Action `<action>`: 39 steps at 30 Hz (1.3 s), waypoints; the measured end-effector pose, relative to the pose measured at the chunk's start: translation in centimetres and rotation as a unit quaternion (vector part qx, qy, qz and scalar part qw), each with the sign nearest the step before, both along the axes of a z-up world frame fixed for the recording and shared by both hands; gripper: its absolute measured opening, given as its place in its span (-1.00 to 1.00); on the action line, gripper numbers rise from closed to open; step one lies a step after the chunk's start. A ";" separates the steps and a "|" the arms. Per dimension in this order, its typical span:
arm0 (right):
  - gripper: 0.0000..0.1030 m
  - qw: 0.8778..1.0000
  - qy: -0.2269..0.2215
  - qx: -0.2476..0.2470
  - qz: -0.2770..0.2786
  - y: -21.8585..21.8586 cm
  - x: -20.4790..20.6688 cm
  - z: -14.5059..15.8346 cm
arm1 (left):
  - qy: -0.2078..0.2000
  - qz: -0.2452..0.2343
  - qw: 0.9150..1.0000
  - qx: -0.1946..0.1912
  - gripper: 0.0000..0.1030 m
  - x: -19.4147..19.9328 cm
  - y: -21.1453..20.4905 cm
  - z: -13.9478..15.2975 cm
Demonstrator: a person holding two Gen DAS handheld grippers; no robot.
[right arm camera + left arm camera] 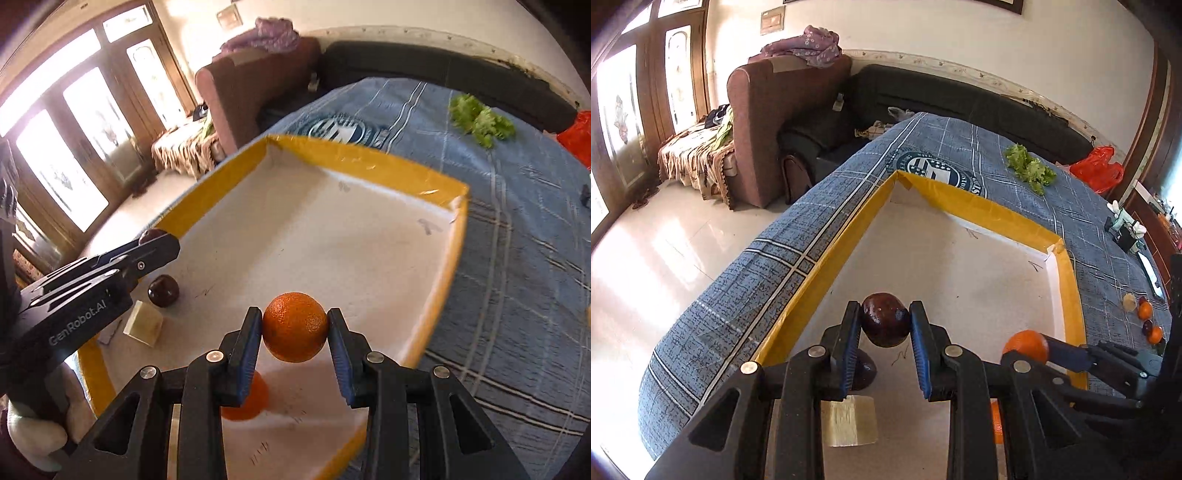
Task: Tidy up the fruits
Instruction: 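Carry both fruits over the tray and open both tools to release them, then move both tools back to the table and grasp another tangerine with the right tool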
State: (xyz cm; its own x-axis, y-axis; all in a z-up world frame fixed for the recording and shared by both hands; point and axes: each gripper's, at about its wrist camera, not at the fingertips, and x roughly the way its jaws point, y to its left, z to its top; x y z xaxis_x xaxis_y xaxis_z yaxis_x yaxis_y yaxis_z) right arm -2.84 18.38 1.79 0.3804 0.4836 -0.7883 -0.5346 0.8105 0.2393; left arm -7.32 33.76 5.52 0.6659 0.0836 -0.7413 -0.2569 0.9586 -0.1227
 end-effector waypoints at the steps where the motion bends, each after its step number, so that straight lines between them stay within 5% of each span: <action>1: -0.21 1.000 0.000 -0.003 0.005 0.3 -0.1 -0.1 | 0.000 0.001 1.000 -0.001 -0.50 -0.1 -0.1 0.0; 4: -0.20 1.000 -0.008 -0.007 0.015 0.8 -0.6 0.0 | -0.006 0.005 1.000 -0.004 -0.48 -0.4 -0.2 0.4; 7: -0.20 1.000 -0.008 -0.002 0.018 0.5 -1.0 0.5 | -0.015 0.007 1.000 -0.011 -0.15 -1.0 -0.6 1.2; 17: -0.20 0.997 -0.056 0.010 -0.045 -6.2 -3.5 5.0 | -0.081 -0.020 0.995 -0.051 0.44 -4.3 -3.7 6.7; 27: -0.17 0.988 -0.083 0.002 -0.133 -15.5 -7.3 6.7 | -0.081 -0.122 0.985 -0.096 0.57 -7.7 -12.9 9.0; 33: -0.16 0.971 -0.093 0.003 -0.219 -25.5 -7.9 8.5 | -0.094 -0.161 0.979 -0.081 0.59 -8.8 -16.7 10.5; 39: -0.16 0.939 -0.096 0.013 -0.330 -37.1 -6.8 10.6 | -0.087 -0.180 0.978 -0.057 0.68 -7.5 -18.8 10.5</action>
State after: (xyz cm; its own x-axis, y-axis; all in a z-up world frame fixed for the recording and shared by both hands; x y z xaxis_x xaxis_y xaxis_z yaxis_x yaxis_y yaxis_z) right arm -9.66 -18.74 12.43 0.7375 0.1119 -0.6660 0.0462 0.9755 0.2151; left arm -14.82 14.91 15.99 0.7545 -0.2562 -0.6043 0.1294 0.9607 -0.2457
